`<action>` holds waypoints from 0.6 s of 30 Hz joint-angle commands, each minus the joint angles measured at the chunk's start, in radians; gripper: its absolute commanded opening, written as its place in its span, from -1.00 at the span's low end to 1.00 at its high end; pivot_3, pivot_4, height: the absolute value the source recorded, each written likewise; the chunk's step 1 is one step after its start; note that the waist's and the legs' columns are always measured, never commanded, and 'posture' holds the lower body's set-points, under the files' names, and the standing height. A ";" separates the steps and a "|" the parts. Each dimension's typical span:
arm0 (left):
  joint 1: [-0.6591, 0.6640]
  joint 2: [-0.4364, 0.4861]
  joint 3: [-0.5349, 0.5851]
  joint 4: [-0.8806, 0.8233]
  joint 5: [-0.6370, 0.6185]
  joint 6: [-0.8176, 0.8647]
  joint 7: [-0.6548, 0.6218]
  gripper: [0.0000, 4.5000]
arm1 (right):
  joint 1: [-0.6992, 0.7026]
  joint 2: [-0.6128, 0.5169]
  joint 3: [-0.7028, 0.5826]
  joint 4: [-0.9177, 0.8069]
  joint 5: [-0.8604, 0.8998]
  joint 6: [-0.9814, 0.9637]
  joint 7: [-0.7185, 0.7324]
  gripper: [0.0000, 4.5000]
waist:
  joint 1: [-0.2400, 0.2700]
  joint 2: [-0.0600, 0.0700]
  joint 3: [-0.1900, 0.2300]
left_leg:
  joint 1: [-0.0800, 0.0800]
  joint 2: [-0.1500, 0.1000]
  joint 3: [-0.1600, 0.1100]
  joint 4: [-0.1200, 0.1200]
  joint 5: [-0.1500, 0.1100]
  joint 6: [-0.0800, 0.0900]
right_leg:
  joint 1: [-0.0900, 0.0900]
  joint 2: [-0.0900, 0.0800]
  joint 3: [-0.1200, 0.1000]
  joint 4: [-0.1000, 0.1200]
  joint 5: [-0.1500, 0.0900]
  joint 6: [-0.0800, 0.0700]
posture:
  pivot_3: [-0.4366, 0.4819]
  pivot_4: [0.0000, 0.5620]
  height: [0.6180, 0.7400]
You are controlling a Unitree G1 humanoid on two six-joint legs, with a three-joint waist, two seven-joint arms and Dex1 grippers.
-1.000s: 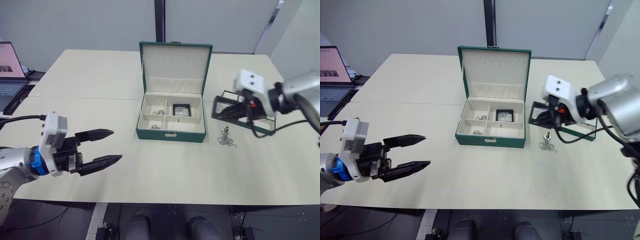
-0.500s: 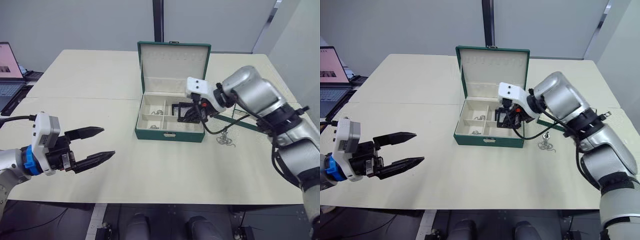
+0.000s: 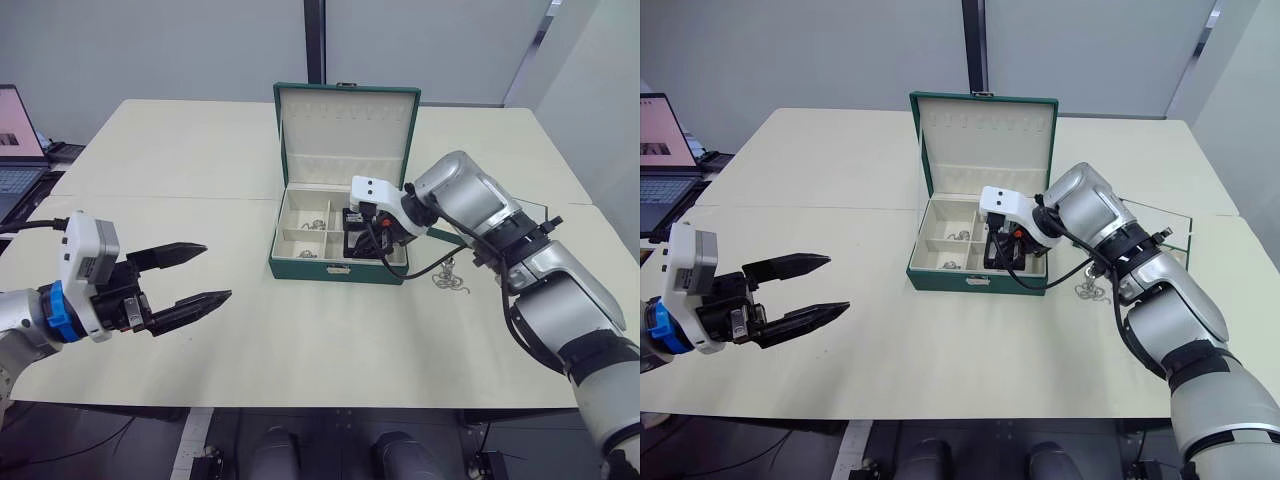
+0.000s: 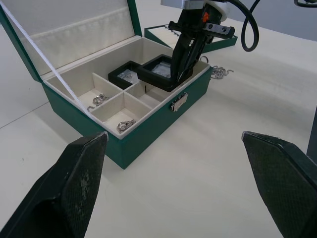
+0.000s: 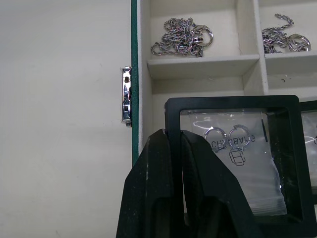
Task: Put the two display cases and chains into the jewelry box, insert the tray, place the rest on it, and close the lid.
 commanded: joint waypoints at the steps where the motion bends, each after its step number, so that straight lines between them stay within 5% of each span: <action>1: -0.020 0.027 0.013 -0.027 -0.019 0.018 0.014 1.00 | -0.033 0.006 -0.035 -0.004 -0.010 -0.013 0.016 -0.99 | 0.000 0.000 0.000 | 0.000 0.000 0.000 0.000 0.000 0.000 | 0.000 0.000 0.000 0.000 0.000 0.000 | -0.05 -0.47 1.00; 7: -0.021 0.028 0.017 -0.038 -0.022 0.035 0.018 1.00 | -0.032 0.015 -0.046 -0.001 -0.018 -0.017 0.026 -0.99 | -0.002 0.000 0.000 | 0.000 0.000 0.000 0.000 0.000 0.000 | 0.001 0.000 0.000 0.000 0.000 0.000 | -0.05 -0.47 1.00; 8: -0.021 0.029 0.018 -0.039 -0.023 0.037 0.018 1.00 | -0.032 0.017 -0.048 0.000 -0.018 -0.018 0.025 -0.67 | -0.002 0.000 0.000 | 0.000 0.000 0.000 0.000 0.000 0.000 | 0.001 0.000 0.000 0.000 0.000 0.000 | -0.05 -0.47 1.00; 11: -0.019 0.029 0.019 -0.035 -0.017 0.036 0.012 1.00 | -0.045 0.025 -0.068 0.013 -0.019 -0.027 0.009 -0.37 | -0.002 0.000 0.000 | 0.000 0.000 0.000 0.000 0.000 0.000 | 0.001 0.000 0.000 0.000 0.000 0.000 | -0.05 -0.47 1.00; 18: -0.008 0.021 0.018 -0.020 0.000 0.014 -0.009 1.00 | -0.099 0.014 -0.133 0.058 -0.023 -0.036 -0.038 -0.37 | -0.002 0.000 0.000 | 0.000 0.000 0.000 0.000 0.000 0.000 | 0.000 0.000 0.000 0.000 0.000 0.000 | -0.05 -0.47 1.00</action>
